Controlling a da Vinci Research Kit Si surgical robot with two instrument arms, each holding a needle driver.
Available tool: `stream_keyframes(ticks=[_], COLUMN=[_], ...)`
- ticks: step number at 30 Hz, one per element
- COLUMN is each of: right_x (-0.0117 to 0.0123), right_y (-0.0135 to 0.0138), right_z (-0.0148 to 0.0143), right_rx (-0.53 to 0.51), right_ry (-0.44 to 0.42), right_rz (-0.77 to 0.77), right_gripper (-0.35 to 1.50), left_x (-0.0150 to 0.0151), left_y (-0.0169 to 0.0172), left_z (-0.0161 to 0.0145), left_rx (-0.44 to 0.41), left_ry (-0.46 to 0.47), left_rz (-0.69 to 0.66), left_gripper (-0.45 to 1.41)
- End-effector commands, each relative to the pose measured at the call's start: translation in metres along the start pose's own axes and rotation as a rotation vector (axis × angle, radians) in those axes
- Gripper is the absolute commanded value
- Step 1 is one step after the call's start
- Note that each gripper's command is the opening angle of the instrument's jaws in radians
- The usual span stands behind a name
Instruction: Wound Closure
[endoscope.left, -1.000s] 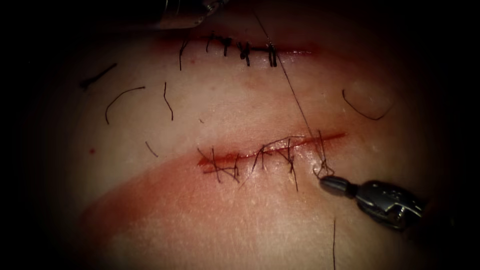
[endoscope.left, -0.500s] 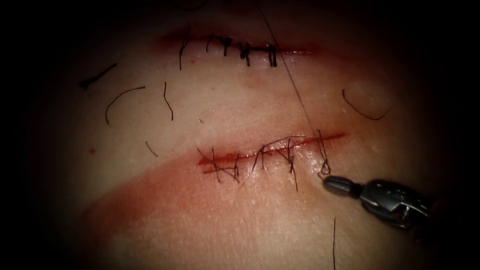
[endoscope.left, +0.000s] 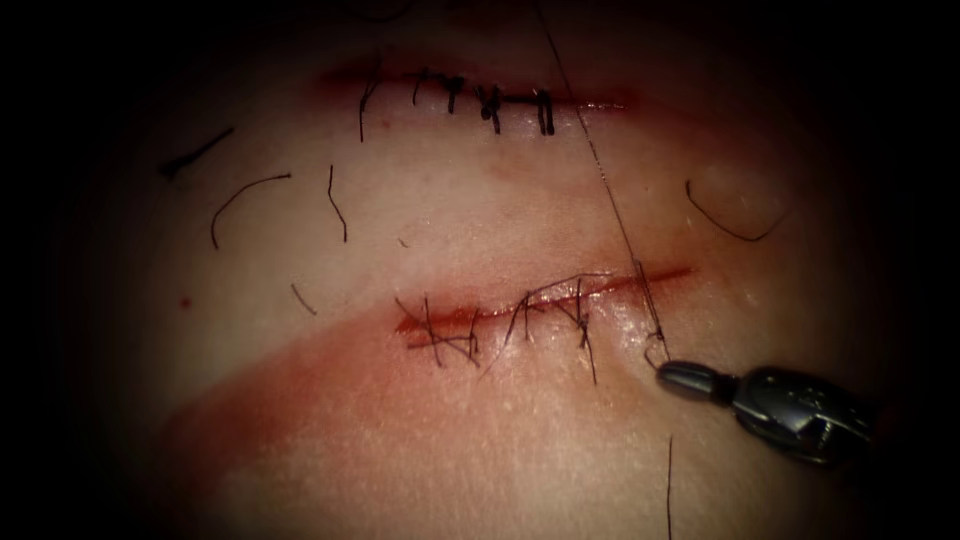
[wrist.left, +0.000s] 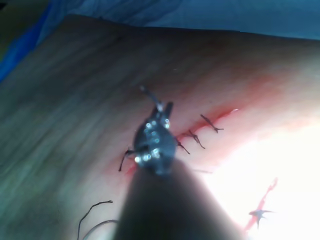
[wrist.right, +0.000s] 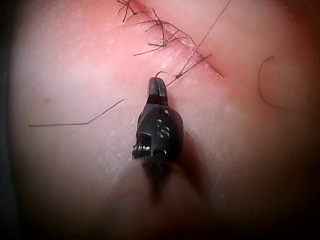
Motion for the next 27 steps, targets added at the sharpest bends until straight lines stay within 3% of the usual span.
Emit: stream_keyframes(ticks=[1, 11, 19, 20, 21, 22, 23, 24, 27], right_x=[-0.0006, -0.0010, -0.0010, -0.0009, -0.0009, -0.0009, -0.0009, -0.0009, -0.0010], right_y=[-0.0005, -0.0008, -0.0008, -0.0008, -0.0008, -0.0008, -0.0008, -0.0008, -0.0008], right_z=[0.0006, 0.0008, 0.0009, 0.0010, 0.0010, 0.0010, 0.0010, 0.0009, 0.0004], right_rx=[0.004, 0.004, -0.003, -0.003, -0.003, -0.003, 0.004, 0.018, 0.061], right_ry=[-0.001, 0.001, 0.033, 0.033, 0.033, 0.033, 0.034, 0.039, 0.000], right_rz=[-0.001, -0.005, -0.029, -0.029, -0.029, -0.029, -0.030, -0.031, -0.038], right_gripper=[-0.35, -0.35, -0.35, -0.05, 0.57, 0.98, 1.19, 1.31, 1.38], left_x=[0.0000, 0.0000, -0.0007, -0.0008, -0.0009, -0.0011, -0.0011, -0.0011, -0.0010], left_y=[-0.0009, -0.0039, -0.0024, -0.0020, -0.0016, -0.0009, -0.0004, 0.0001, 0.0017], left_z=[0.0008, 0.0011, 0.0013, 0.0013, 0.0012, 0.0012, 0.0012, 0.0011, 0.0005], left_rx=[0.004, 0.018, 0.020, 0.021, 0.019, 0.015, 0.009, 0.006, -0.005], left_ry=[0.001, 0.000, -0.006, -0.008, -0.008, -0.007, -0.005, -0.004, -0.003], left_rz=[0.001, 0.000, 0.010, 0.011, 0.013, 0.015, 0.017, 0.018, 0.019], left_gripper=[-0.45, -0.45, -0.45, -0.45, -0.45, -0.45, -0.45, -0.45, -0.45])
